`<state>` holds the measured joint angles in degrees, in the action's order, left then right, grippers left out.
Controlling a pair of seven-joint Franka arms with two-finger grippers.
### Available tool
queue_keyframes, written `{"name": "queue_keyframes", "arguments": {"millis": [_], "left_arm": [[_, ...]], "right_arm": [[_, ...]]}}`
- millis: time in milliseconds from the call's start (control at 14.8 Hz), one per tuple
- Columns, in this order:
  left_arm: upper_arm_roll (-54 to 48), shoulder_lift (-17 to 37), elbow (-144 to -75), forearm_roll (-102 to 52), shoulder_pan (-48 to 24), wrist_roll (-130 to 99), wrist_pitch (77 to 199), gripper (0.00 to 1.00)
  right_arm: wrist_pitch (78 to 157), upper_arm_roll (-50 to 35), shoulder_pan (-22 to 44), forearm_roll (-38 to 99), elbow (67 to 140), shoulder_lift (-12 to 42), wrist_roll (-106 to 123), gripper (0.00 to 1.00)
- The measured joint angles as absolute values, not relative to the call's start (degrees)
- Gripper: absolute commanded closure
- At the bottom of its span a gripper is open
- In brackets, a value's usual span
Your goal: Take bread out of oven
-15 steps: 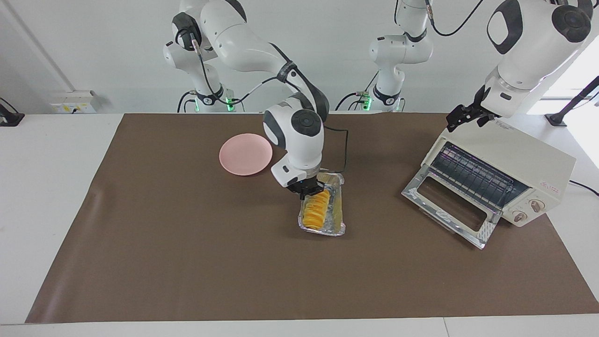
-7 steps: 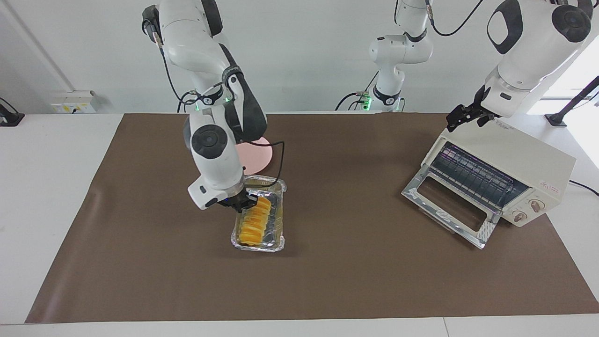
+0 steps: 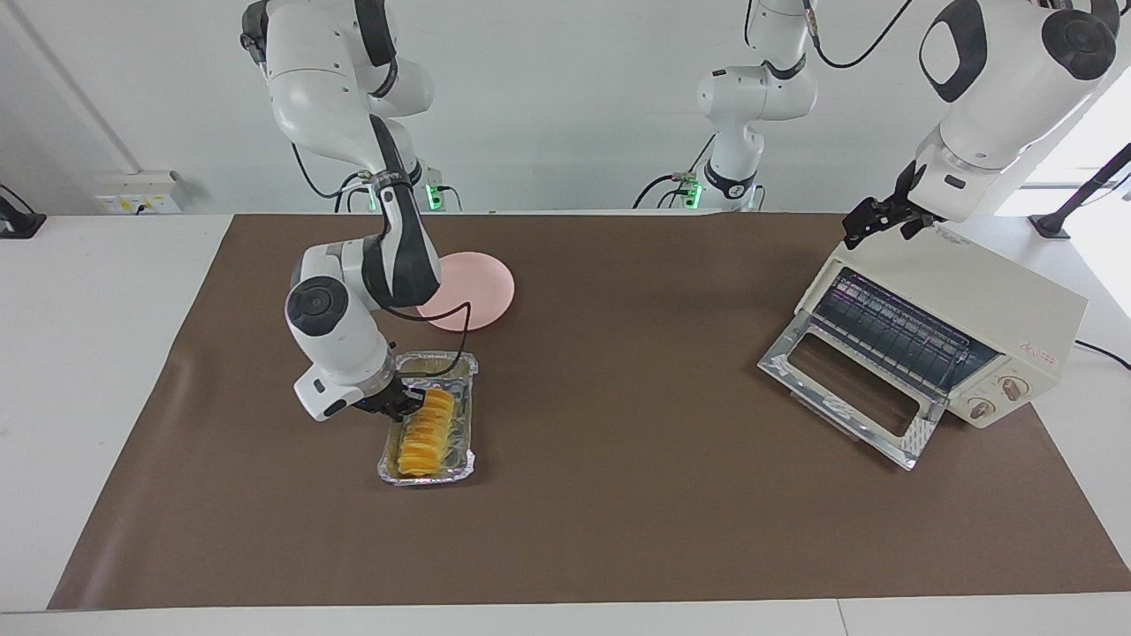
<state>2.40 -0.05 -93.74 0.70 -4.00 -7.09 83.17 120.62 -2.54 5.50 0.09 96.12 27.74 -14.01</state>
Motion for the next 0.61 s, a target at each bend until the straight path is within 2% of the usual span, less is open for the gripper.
{"name": "queue_keyframes", "arguments": {"millis": [67,607], "left_arm": [[2.4,-0.05,-93.74,0.7,-4.0,-7.09,83.17,0.0],[2.4,-0.05,-93.74,0.7,-4.0,-7.09,83.17,0.0]], "right_arm": [[121.34,-2.55,5.55,0.09,97.02,27.25,-14.01,0.0],[116.9,-2.91,6.74,0.02,97.92,23.31,-13.96,0.0]]}}
